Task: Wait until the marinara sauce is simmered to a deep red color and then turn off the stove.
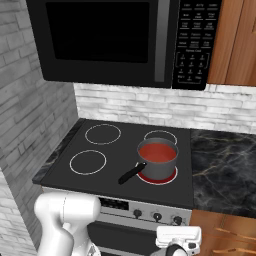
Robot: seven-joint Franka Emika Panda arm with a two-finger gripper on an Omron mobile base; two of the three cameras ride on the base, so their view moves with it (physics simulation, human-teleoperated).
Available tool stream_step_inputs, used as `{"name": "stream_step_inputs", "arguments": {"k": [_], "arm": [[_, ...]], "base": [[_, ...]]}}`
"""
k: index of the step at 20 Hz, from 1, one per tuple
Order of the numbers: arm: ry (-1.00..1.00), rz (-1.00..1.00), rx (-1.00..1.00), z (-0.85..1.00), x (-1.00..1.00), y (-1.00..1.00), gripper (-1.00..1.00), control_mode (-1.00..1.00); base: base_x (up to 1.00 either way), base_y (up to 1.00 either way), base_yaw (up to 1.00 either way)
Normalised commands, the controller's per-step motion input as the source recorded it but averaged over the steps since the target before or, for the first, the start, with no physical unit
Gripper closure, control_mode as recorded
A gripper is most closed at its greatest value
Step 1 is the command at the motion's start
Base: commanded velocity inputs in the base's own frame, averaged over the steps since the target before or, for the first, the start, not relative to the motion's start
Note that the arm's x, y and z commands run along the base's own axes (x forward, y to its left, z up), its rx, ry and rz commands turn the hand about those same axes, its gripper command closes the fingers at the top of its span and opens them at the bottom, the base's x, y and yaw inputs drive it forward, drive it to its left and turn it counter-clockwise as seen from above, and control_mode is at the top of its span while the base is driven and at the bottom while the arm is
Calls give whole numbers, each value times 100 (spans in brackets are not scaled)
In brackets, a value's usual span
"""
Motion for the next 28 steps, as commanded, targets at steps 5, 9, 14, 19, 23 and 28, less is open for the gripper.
{"name": "stream_step_inputs", "arguments": {"k": [5, 9, 14, 19, 23, 28], "arm": [[11, 0, 10, -3, 0, 0, 100, -100], [14, 0, 13, -1, 0, 0, 100, -100], [13, 0, 13, -5, 0, 0, 100, -100], [9, 0, 15, -11, 0, -6, 100, -100], [7, 0, 17, -14, 0, -13, 100, -100], [3, 0, 20, -18, 0, -16, 100, -100]], "base": [[0, 0, 0], [0, 0, 0], [0, 0, 0], [0, 0, 0], [0, 0, 0], [0, 0, 0]]}}
